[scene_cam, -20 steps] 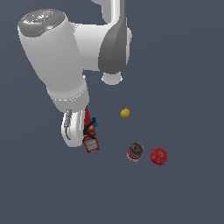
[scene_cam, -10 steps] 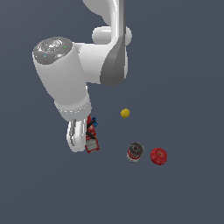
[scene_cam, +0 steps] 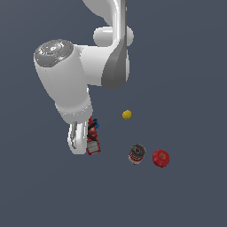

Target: Pick up a designated object from a clutter of objects.

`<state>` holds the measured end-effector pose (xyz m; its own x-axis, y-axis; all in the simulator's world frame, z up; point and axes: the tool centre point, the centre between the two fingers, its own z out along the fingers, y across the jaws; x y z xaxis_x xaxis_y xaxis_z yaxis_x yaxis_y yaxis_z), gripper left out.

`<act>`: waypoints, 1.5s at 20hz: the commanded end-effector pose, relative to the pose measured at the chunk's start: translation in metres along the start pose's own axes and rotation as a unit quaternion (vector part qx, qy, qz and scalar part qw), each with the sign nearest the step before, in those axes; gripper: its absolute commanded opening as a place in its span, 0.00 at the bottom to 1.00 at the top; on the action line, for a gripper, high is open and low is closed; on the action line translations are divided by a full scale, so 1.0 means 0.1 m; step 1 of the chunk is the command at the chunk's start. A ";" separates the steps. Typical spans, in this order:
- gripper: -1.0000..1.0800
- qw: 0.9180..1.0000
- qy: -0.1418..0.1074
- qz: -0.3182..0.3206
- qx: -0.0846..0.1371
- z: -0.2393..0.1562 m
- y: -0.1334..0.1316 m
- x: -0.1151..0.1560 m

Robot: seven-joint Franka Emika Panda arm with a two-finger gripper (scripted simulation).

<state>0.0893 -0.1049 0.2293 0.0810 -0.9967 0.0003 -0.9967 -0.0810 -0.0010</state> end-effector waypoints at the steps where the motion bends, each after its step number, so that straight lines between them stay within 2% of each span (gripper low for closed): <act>1: 0.00 1.000 0.000 0.000 0.000 0.01 0.00 0.00; 12: 0.00 1.000 0.000 0.000 0.000 -0.21 -0.02 0.15; 30: 0.00 1.000 0.000 -0.001 0.000 -1.30 -0.17 0.90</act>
<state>0.1116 -0.1888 0.3515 0.0811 -0.9967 0.0007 -0.9967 -0.0811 -0.0008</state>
